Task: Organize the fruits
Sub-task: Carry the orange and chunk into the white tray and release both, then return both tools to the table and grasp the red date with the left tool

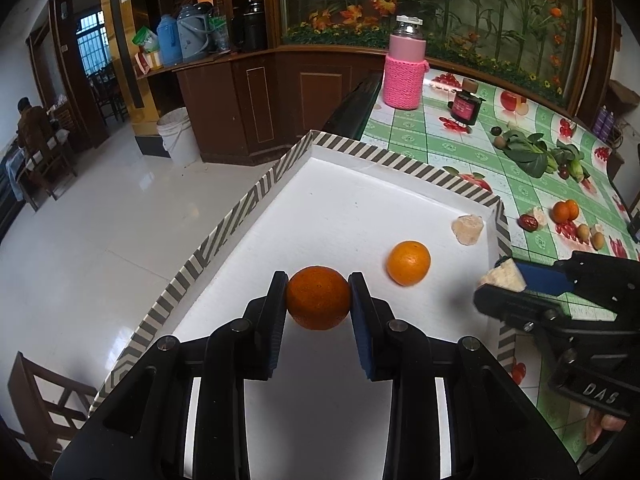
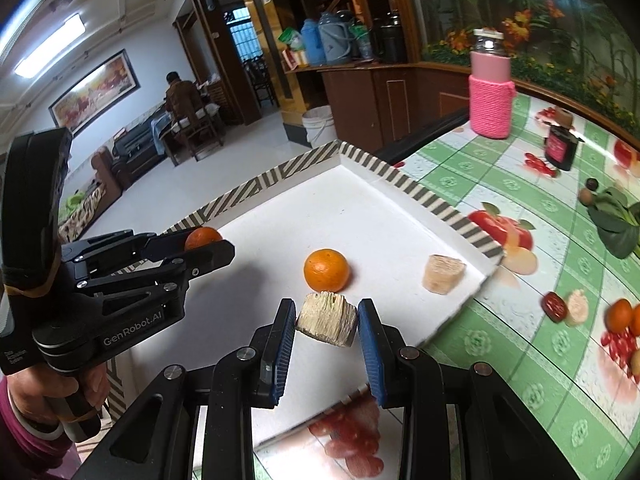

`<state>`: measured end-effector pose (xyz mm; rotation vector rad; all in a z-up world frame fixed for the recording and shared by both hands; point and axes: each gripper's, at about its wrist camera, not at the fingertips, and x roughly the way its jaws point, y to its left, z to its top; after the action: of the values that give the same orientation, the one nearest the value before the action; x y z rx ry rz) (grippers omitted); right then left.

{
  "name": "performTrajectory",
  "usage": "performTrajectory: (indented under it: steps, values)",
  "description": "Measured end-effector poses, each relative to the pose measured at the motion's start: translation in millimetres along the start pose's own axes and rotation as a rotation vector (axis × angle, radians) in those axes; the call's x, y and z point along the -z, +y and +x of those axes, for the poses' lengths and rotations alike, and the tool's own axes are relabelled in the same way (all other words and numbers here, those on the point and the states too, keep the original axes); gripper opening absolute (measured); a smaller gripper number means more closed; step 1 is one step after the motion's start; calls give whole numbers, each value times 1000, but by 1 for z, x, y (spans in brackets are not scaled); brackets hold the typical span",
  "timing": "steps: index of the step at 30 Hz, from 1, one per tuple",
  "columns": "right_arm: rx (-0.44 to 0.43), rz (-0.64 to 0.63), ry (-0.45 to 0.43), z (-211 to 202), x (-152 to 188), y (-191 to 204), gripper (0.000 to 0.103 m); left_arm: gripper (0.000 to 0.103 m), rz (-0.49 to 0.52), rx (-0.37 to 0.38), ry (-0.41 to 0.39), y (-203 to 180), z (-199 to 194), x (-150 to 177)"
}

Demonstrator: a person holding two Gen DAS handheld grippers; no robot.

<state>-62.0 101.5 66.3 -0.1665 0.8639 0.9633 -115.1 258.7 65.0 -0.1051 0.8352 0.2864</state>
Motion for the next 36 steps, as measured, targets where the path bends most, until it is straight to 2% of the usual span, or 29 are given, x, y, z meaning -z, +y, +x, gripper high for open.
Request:
performTrajectory:
  steps: [20, 23, 25, 26, 27, 29, 36]
  values:
    - [-9, -94, 121, 43, -1, 14, 31, 30, -20, -3, 61, 8, 19, -1]
    - [22, -119, 135, 48, 1, 16, 31, 30, -19, -1, 81, 8, 22, -1]
    - [34, -120, 129, 47, 2, 14, 32, 33, -17, -3, 87, 8, 22, -1]
    - [32, -116, 125, 46, 2, 13, 33, 39, -17, -7, 87, 7, 22, -1]
    - [28, -112, 119, 44, 1, 12, 34, 50, -19, -8, 88, 7, 22, -1]
    - [30, -108, 104, 35, 1, 11, 34, 62, -23, -2, 81, 7, 20, -2]
    - [49, -65, 43, 1, 6, 0, 34, 62, -20, -17, 58, 2, 7, 0]
